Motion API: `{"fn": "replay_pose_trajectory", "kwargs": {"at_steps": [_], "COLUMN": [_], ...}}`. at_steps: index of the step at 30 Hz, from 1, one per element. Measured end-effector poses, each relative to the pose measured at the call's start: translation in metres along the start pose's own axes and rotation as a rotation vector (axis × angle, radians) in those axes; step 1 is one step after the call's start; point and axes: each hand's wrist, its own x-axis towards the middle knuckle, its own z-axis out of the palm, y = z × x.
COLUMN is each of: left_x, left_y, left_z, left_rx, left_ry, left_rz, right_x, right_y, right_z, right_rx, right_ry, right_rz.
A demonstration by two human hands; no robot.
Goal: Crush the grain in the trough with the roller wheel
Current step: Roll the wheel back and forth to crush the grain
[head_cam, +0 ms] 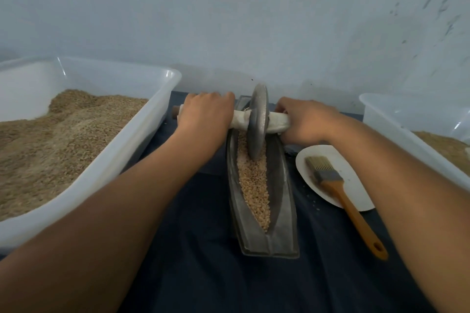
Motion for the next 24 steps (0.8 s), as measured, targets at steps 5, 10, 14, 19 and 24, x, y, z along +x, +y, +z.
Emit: {"fn": "replay_pose_trajectory", "kwargs": {"at_steps": [5, 10, 14, 19, 24], "left_x": [0.003, -0.006, -0.02, -0.039, -0.059], "left_y": [0.003, 0.005, 0.006, 0.009, 0.01], "left_z": [0.0, -0.002, -0.005, -0.015, -0.027], "left_rx": [0.051, 0.093, 0.13, 0.116, 0.156], "left_ry": [0.053, 0.024, 0.018, 0.002, 0.043], "left_rz": [0.014, 0.019, 0.024, 0.046, 0.079], "right_x": [0.0, -0.013, -0.028, -0.05, -0.081], "right_y": [0.001, -0.005, -0.012, -0.018, -0.023], "right_z": [0.005, 0.007, 0.01, 0.014, 0.023], "right_rx": [0.033, -0.014, -0.048, -0.074, -0.069], "right_ry": [-0.038, -0.002, 0.077, 0.16, 0.285], "right_rz": [0.024, 0.041, 0.065, 0.072, 0.02]}}
